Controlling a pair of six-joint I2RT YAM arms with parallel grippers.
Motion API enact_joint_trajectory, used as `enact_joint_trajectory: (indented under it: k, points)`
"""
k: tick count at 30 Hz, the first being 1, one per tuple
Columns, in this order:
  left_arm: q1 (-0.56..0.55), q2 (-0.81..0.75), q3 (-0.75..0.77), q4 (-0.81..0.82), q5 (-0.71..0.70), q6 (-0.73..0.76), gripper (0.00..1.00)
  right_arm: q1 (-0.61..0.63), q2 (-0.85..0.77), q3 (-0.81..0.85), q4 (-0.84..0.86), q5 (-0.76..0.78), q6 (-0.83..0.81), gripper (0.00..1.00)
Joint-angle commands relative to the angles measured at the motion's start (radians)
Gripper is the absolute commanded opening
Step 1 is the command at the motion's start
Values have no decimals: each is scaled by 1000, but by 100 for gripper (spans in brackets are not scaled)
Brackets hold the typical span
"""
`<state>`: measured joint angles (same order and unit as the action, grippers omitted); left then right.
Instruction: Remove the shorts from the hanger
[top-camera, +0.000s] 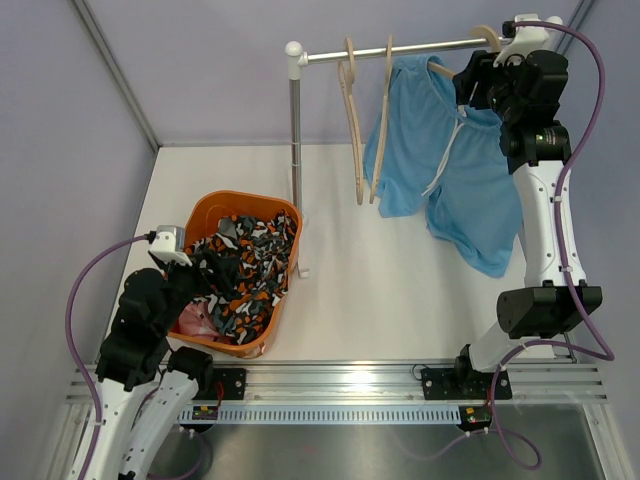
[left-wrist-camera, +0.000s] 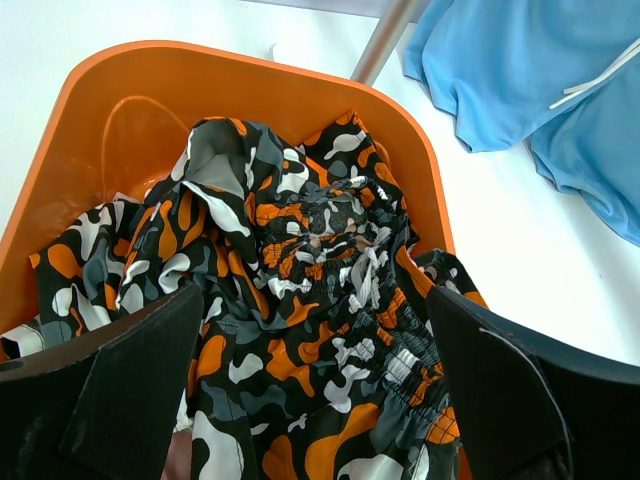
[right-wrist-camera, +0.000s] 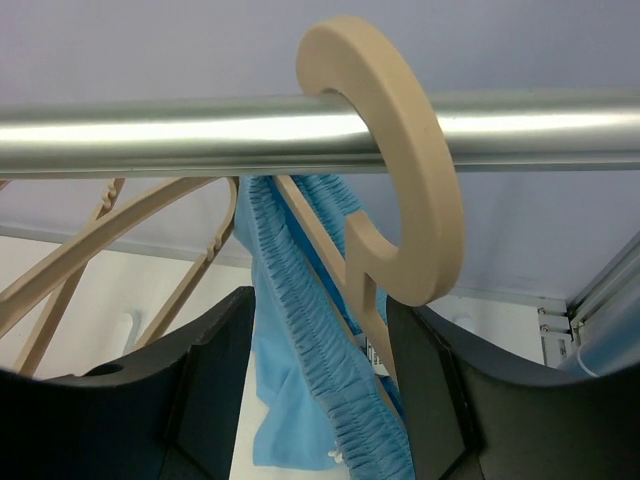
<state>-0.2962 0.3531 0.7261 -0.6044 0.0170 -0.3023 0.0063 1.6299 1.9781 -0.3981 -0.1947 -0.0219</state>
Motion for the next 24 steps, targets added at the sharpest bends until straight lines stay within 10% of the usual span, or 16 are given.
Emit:
enact_joint_trajectory:
  k: [1,24]
  points:
    - [2,0,-2,32,31,19,99,1,-4,14,21,43,-19,63]
    - [2,0,-4,32,40,19,99,1,119,80,-19,-9,-24,54]
